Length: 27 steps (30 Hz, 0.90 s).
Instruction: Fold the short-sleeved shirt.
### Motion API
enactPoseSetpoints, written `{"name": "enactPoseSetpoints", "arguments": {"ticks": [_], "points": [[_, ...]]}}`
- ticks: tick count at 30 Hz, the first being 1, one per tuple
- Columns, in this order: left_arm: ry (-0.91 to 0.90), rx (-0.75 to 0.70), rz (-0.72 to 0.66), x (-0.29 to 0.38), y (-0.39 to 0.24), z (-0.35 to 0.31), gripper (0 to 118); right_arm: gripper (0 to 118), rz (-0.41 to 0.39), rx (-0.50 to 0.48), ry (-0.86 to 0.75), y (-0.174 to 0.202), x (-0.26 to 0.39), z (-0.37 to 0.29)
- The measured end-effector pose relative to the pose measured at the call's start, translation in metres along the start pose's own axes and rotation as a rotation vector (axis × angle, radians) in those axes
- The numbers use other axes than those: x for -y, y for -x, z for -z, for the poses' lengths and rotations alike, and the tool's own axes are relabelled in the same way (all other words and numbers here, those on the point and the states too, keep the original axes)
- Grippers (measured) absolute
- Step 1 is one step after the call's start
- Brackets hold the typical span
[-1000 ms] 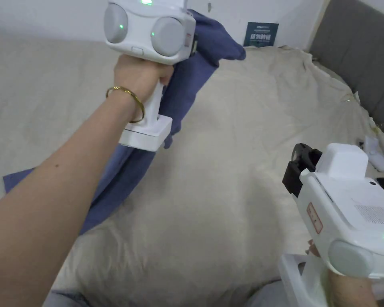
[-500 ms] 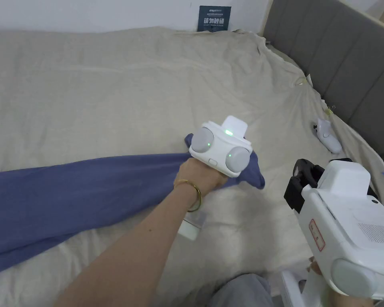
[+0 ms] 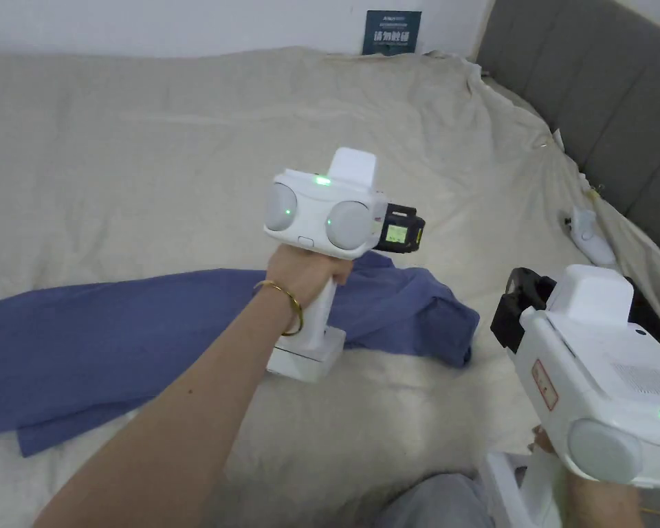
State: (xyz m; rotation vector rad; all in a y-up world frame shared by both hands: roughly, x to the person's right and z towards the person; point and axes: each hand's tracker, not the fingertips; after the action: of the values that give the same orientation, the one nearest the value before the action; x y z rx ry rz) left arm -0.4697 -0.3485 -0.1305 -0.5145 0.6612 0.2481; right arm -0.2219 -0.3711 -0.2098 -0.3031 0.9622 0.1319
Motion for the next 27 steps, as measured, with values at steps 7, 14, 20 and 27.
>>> {"name": "enactPoseSetpoints", "arguments": {"ticks": [7, 14, 20, 27], "points": [[-0.193, -0.277, -0.077, -0.001, 0.094, -0.085, 117, 0, -0.024, -0.071, -0.04, 0.032, -0.015, 0.014], [-0.348, -0.511, -0.099, 0.032, 0.143, -0.161, 116, 0, -0.044, -0.136, -0.08, 0.067, -0.025, 0.011], [-0.372, -0.599, -0.112, 0.08, 0.155, -0.198, 96, 0, -0.063, -0.176, -0.101, 0.082, -0.026, 0.006], [-0.352, -0.615, -0.146, 0.124, 0.155, -0.208, 20, 0, -0.084, -0.196, -0.108, 0.091, -0.026, -0.001]]}}
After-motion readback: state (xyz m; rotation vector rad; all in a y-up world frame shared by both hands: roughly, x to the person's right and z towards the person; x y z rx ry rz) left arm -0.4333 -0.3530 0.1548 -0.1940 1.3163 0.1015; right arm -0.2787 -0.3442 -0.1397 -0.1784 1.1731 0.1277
